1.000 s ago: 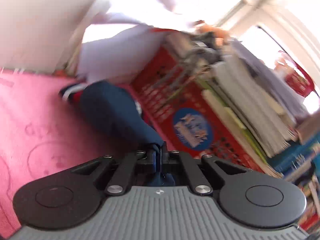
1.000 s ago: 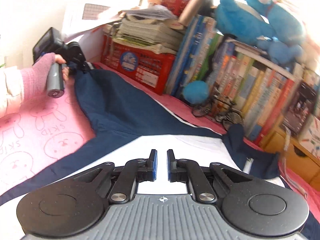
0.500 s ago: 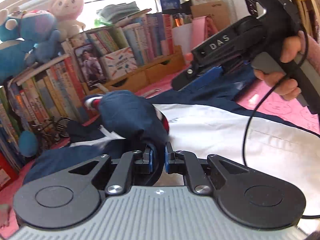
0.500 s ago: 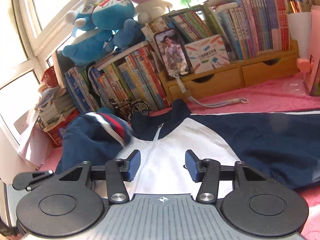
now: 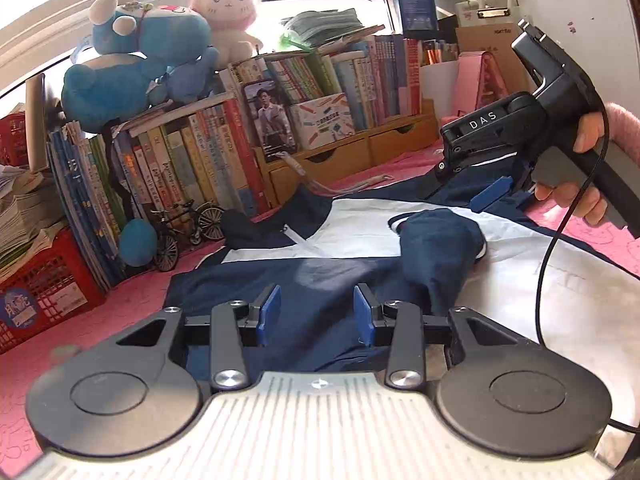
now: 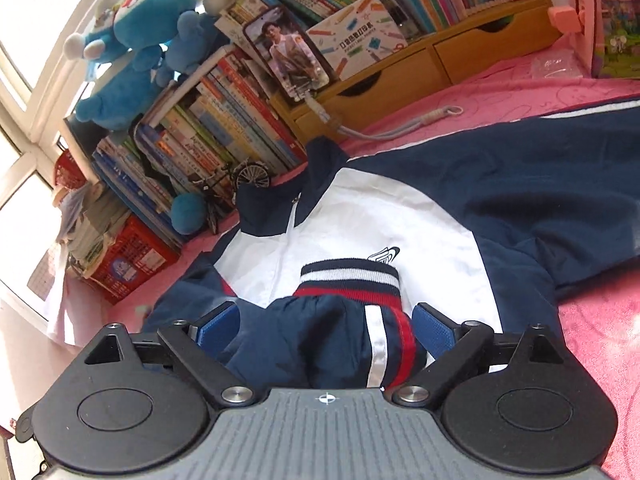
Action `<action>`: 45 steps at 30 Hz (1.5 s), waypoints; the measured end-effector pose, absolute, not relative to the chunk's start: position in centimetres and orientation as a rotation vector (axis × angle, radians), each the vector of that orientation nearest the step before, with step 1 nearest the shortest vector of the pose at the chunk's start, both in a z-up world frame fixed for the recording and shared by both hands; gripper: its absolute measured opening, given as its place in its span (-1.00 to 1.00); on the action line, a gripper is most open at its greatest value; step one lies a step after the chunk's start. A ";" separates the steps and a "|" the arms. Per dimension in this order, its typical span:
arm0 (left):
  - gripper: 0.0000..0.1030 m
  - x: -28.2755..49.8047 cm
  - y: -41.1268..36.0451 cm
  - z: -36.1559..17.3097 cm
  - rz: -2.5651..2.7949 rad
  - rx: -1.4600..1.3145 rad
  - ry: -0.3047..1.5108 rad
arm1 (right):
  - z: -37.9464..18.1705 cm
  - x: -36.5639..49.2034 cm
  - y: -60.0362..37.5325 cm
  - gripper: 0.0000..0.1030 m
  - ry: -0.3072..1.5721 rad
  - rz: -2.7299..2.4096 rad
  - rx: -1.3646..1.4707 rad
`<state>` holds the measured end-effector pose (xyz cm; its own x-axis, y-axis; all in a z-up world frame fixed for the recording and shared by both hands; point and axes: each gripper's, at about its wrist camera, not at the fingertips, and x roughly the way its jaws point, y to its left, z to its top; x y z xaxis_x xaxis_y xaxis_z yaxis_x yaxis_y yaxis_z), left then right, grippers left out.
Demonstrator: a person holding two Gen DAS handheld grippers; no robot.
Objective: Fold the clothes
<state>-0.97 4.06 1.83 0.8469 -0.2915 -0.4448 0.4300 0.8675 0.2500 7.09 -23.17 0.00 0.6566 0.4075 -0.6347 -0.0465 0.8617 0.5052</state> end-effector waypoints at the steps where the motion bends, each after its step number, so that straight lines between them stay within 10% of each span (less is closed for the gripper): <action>1: -0.26 -0.5 4.2 1.5 -0.374 0.344 0.422 | 0.2 7.9 -21.8 0.96 0.836 0.270 0.418; 4: -0.26 0.9 4.2 0.2 -0.379 0.301 0.495 | -0.8 10.8 -18.3 0.87 0.943 0.164 0.271; 6: -0.26 1.1 4.1 -0.7 -0.373 0.290 0.527 | -1.8 12.6 -17.4 0.01 1.001 0.081 0.233; 10: -0.25 1.5 5.0 -0.3 -0.360 0.212 0.519 | 0.4 14.2 -18.1 -0.47 0.907 0.108 0.279; 15: -0.06 1.2 6.4 1.0 -0.361 0.157 0.479 | 6.1 5.1 -23.4 -0.31 0.190 0.361 0.422; 23: -0.05 0.2 8.9 0.1 -0.251 0.207 0.504 | -3.9 2.4 -32.1 -0.26 0.743 -0.123 0.339; 32: 0.24 2.9 11.1 -1.8 -0.096 0.403 0.515 | 3.1 4.3 -26.7 0.47 0.584 0.243 0.253; 40: 0.06 5.6 12.7 -3.1 -0.118 0.342 0.564 | 1.6 16.6 -9.4 0.47 0.687 0.492 0.134; 45: -0.16 6.4 13.8 -3.4 -0.152 0.287 0.601 | -2.9 19.9 -1.7 -0.04 0.790 0.617 0.067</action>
